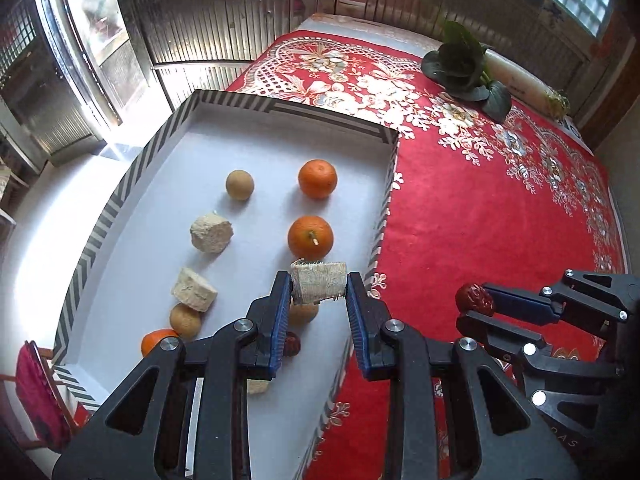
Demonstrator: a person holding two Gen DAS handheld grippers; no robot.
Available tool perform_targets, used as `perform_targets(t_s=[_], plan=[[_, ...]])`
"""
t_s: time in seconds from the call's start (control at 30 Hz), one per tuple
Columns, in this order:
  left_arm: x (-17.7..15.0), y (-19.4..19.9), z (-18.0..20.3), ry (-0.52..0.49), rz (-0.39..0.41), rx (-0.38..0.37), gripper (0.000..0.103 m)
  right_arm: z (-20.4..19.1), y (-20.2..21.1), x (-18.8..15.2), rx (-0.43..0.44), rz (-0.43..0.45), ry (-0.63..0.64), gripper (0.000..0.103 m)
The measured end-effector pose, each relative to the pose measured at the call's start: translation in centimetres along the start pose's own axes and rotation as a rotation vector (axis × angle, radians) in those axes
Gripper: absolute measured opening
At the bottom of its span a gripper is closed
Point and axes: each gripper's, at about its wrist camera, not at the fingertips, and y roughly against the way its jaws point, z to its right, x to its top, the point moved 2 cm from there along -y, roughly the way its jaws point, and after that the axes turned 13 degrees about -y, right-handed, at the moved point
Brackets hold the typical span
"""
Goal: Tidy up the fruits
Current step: 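Carry cake piece and red date into the tray and open both tools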
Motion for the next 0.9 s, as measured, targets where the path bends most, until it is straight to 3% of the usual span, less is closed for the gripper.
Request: perform_targets(t_s=[0.9], plan=[[-1.5, -1.3, -10.3, 0.244, -0.045, 0.066, 0.027, -7.5, -6.0, 4.9, 0.105, -0.099, 0.173, 0.019]])
